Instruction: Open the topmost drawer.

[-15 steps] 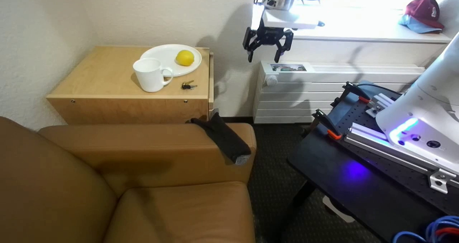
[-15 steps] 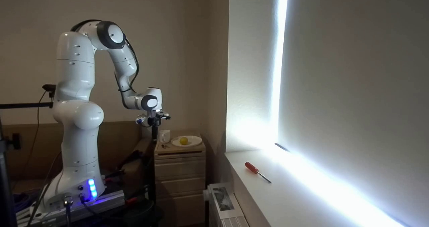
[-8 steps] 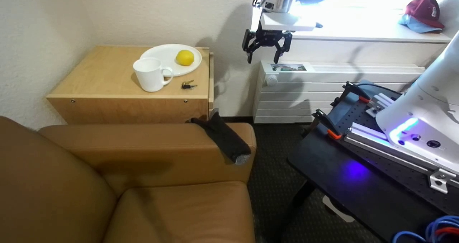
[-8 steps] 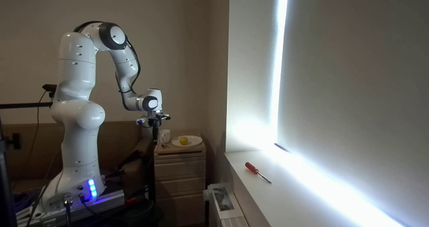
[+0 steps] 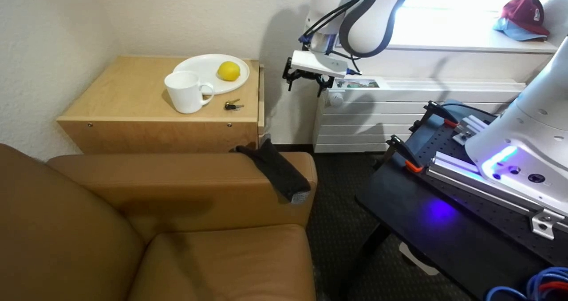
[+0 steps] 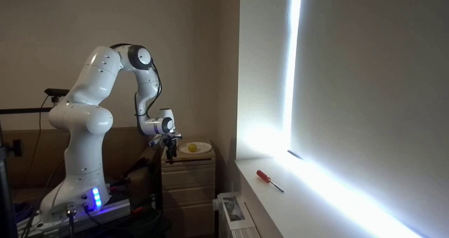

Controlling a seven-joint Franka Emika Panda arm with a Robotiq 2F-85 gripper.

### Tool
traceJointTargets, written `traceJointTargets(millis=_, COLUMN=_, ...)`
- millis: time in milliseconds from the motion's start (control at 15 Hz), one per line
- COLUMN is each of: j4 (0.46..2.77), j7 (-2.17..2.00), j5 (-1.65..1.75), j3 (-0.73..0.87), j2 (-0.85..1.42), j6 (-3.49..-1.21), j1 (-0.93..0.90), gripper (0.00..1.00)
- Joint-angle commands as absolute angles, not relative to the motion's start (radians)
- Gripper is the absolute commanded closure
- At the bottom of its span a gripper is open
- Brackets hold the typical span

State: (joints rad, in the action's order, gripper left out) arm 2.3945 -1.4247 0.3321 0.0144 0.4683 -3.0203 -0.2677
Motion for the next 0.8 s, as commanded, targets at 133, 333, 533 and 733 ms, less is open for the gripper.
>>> traceJointTargets(millis=133, j4=2.224, j7=-1.186, j5=0.01, j3=-0.262, j2=0.663, j6=-3.033, j1=-0.091, gripper=0.0)
traceJointTargets(millis=333, j4=2.238, j7=-1.153, j5=-0.067, j3=-0.211, j2=0.65, j6=-3.044, j1=-0.167, gripper=0.0)
traceJointTargets(millis=533, j4=2.254, j7=-1.133, j5=-0.093, j3=-0.229, j2=0.632, j6=-2.989, j1=-0.137, gripper=0.0)
traceJointTargets(millis=733, j4=2.237, j7=-1.043, j5=-0.134, j3=-0.189, j2=0.669, j6=-2.99, j1=-0.174, gripper=0.0)
